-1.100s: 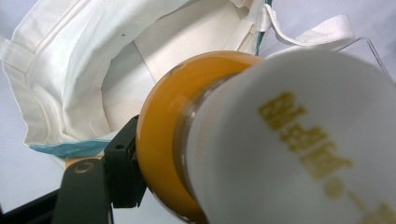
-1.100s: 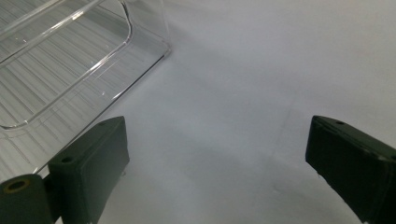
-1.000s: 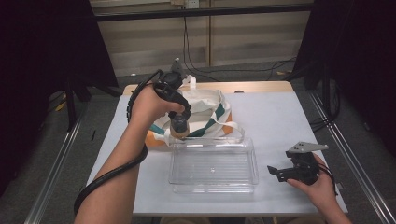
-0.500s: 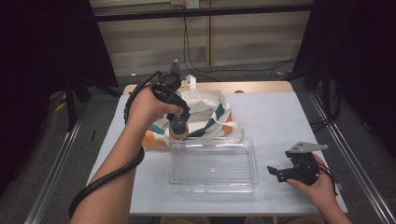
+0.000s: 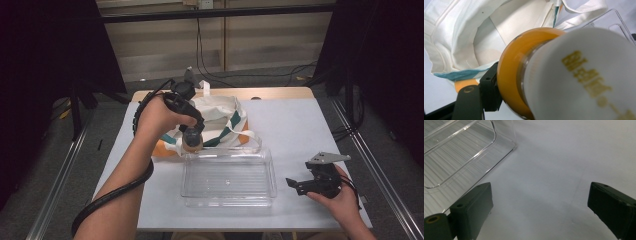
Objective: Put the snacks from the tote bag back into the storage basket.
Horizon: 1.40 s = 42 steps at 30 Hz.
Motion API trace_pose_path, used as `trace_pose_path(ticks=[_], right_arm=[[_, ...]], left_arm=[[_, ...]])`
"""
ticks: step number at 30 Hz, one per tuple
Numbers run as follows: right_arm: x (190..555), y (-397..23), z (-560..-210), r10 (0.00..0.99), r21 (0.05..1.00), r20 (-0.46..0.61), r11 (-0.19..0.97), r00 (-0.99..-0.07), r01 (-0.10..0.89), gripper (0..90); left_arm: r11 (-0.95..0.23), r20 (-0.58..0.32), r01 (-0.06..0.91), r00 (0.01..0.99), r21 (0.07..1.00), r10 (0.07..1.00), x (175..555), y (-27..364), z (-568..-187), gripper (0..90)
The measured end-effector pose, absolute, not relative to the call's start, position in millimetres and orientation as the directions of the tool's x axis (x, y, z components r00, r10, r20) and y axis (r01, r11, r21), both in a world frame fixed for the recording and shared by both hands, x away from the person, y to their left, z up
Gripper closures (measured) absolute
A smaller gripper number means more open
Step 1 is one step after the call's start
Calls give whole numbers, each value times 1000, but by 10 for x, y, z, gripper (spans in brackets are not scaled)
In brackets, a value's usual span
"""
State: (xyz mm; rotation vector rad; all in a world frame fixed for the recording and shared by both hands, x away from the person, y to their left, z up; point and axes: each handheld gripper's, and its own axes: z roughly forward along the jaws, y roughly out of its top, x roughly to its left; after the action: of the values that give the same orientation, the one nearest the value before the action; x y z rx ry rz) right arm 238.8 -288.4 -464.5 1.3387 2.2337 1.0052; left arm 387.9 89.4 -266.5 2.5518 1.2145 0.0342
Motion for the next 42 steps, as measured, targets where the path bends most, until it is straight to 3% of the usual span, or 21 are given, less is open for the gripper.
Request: trace_pose_path(ticks=[42], right_arm=[[2401,-2866,-4652,865,721,61,306,-497,621,56]], left_arm=[[-599,-136,754,645,269,752,3814,918,-2838,300]])
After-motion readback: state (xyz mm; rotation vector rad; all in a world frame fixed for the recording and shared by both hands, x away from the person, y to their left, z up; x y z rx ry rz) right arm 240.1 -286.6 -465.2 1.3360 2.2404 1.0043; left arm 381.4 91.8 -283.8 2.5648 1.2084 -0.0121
